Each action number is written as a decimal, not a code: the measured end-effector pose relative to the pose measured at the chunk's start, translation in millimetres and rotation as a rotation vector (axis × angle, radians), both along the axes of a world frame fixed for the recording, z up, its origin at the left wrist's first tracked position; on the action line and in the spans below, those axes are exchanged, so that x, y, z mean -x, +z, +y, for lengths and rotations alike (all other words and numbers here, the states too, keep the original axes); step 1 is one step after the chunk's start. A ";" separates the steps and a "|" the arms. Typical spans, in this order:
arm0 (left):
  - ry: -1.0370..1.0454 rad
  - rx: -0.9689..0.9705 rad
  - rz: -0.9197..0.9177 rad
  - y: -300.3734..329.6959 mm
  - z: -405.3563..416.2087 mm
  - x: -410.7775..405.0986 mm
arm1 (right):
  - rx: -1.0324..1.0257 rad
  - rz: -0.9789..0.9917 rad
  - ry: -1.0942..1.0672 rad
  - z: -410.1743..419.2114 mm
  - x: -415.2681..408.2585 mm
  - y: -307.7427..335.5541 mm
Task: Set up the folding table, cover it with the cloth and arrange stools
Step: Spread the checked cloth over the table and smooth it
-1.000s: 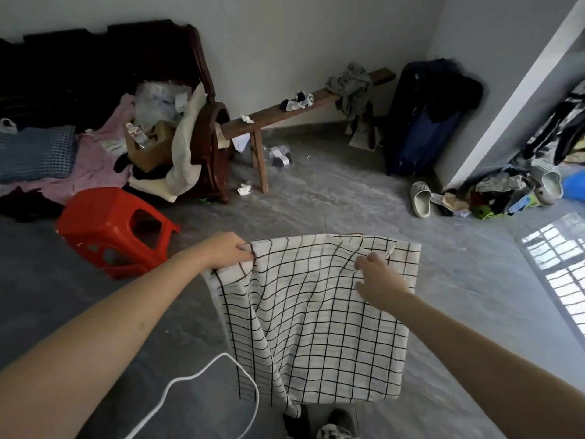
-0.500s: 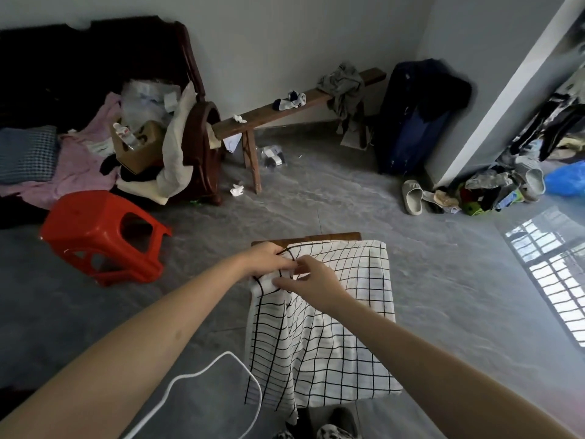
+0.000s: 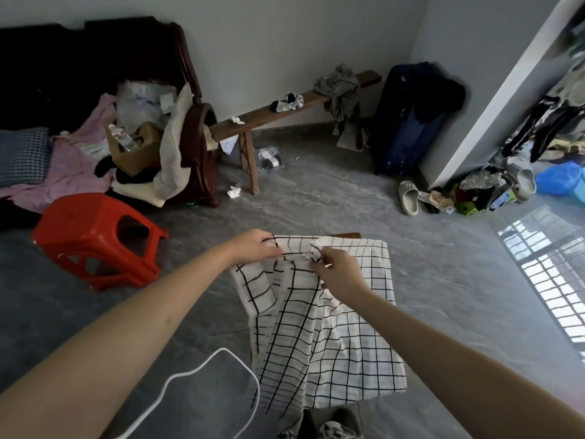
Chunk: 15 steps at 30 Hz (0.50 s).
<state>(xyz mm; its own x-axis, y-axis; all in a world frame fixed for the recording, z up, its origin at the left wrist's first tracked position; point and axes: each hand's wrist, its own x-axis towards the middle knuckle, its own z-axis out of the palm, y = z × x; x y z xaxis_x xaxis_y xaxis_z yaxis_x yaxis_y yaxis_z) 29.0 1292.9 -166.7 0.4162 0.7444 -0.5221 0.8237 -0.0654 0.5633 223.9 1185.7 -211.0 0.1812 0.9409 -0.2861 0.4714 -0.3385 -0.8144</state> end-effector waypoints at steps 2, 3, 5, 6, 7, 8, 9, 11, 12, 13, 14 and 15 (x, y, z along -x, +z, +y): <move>0.001 -0.125 0.103 6.2 12.0 8.5 | -0.021 -0.043 -0.020 6.8 -11.6 6.7; 0.019 -0.175 0.133 7.9 18.9 12.0 | -0.036 -0.066 -0.029 11.3 -17.3 10.6; 0.035 -0.260 0.121 14.7 29.6 16.8 | -0.062 -0.101 -0.048 21.1 -26.0 21.6; 0.035 -0.300 0.103 19.1 33.6 18.1 | -0.072 -0.116 -0.063 26.3 -29.3 27.8; 0.036 -0.336 0.081 22.7 37.8 18.7 | -0.076 -0.128 -0.079 31.2 -31.7 33.8; 0.032 -0.366 0.060 25.8 41.8 18.8 | -0.080 -0.136 -0.092 35.2 -33.2 40.6; 0.026 -0.394 0.042 28.1 46.0 18.0 | -0.085 -0.147 -0.100 38.8 -34.3 45.9; 0.014 -0.427 0.027 33.3 53.6 13.2 | -0.101 -0.163 -0.115 44.4 -34.3 55.4; 0.009 -0.438 0.027 34.9 57.5 10.3 | -0.103 -0.160 -0.125 46.6 -33.5 59.1; 0.009 -0.447 0.026 35.6 61.5 7.4 | -0.106 -0.151 -0.135 48.7 -32.8 61.8; 0.014 -0.453 0.026 36.5 64.8 4.1 | -0.111 -0.137 -0.145 51.0 -32.4 63.6; 0.021 -0.456 0.026 36.7 67.8 1.5 | -0.115 -0.122 -0.152 53.5 -32.3 64.7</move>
